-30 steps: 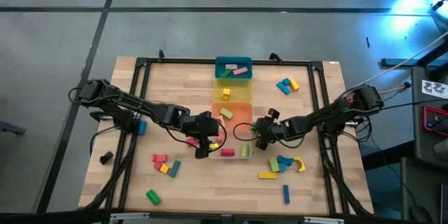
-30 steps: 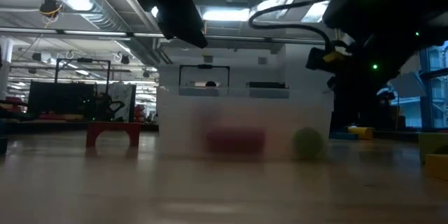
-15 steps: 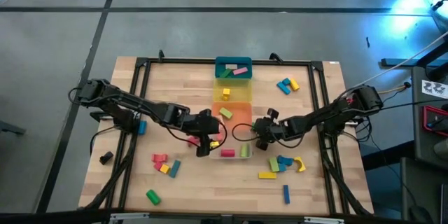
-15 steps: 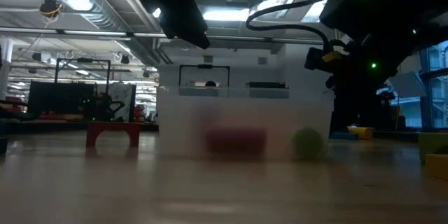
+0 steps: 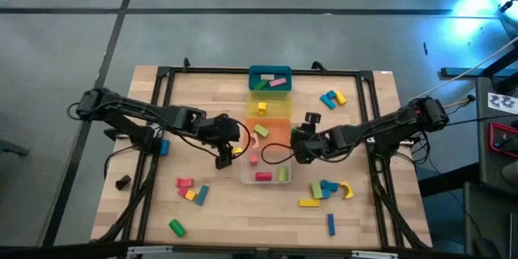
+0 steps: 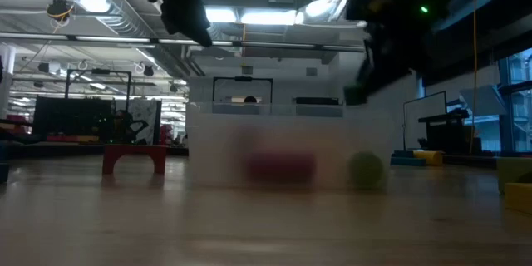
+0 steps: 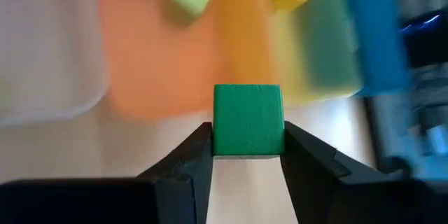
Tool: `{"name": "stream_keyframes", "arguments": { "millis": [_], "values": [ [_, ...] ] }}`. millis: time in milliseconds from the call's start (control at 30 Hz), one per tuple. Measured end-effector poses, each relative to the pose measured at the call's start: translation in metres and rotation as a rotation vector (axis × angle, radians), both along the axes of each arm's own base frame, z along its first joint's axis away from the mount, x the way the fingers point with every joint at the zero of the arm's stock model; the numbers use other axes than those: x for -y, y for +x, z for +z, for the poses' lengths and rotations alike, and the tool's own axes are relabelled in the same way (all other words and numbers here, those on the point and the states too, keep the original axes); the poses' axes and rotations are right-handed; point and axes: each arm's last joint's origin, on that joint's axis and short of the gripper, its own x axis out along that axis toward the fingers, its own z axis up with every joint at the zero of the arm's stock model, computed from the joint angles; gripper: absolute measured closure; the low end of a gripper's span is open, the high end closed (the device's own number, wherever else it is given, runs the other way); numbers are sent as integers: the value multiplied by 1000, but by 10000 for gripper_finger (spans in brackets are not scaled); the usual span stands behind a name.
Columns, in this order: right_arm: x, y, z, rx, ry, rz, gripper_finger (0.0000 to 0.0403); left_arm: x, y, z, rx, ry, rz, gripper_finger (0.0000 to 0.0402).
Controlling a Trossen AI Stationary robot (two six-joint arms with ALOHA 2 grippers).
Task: Sort blocks by size
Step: Put the green square block into the yellow bin, then put the red arch block into the orange bin
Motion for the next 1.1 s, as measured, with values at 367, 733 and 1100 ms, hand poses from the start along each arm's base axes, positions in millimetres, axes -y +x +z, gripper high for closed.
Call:
{"name": "stream_keyframes", "arguments": {
  "millis": [367,733,1100],
  "values": [
    [76,21,16,61,-12,-65,261,2,-19,-10,-203,-64,124,210],
    [147,36,-2,189,236,-22,249,14,-27,-23,-256,-116,194,210],
    [159,35,-14,158,251,-56,180,28,-34,-63,-300,-124,216,210]
  ]
}}
